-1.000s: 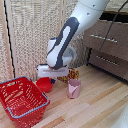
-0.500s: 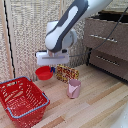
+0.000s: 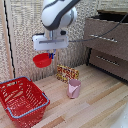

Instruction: Move your gripper in the direction of the red bowl and clutch it softly. Cautiously raise the red bowl up from the surface. Hover the red bowl above the basket and gently bring it down inside. Let go of the gripper's grasp when the red bowl is within the basket.

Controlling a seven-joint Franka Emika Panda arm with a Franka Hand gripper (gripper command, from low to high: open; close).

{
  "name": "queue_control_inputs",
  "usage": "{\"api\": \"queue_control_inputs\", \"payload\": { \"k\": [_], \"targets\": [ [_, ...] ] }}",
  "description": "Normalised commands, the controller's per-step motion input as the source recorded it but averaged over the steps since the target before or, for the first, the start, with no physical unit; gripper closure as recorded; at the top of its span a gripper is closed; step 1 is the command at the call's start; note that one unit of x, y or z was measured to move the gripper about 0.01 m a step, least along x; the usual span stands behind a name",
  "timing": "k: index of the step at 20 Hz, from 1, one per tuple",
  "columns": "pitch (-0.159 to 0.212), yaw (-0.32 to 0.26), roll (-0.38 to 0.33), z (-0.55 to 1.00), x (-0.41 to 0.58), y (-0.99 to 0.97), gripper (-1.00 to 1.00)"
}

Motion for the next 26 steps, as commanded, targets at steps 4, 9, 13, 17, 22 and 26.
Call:
{"api": "queue_control_inputs", "payload": {
  "k": [4,9,13,17,22,26],
  "targets": [
    [0.008,0.030,0.020,0.36,-0.026,0.81,1.00],
    [0.043,0.061,0.014,0.00,-0.006,0.77,1.00],
    [0.072,0.081,0.007,-0.24,-0.020,0.74,1.00],
    [0.076,0.086,0.000,-0.46,-0.014,0.72,1.00],
    [0.027,0.076,-0.021,-0.44,-0.002,0.46,1.00],
    [0.023,0.083,0.000,-0.43,0.000,0.34,1.00]
  ]
}}
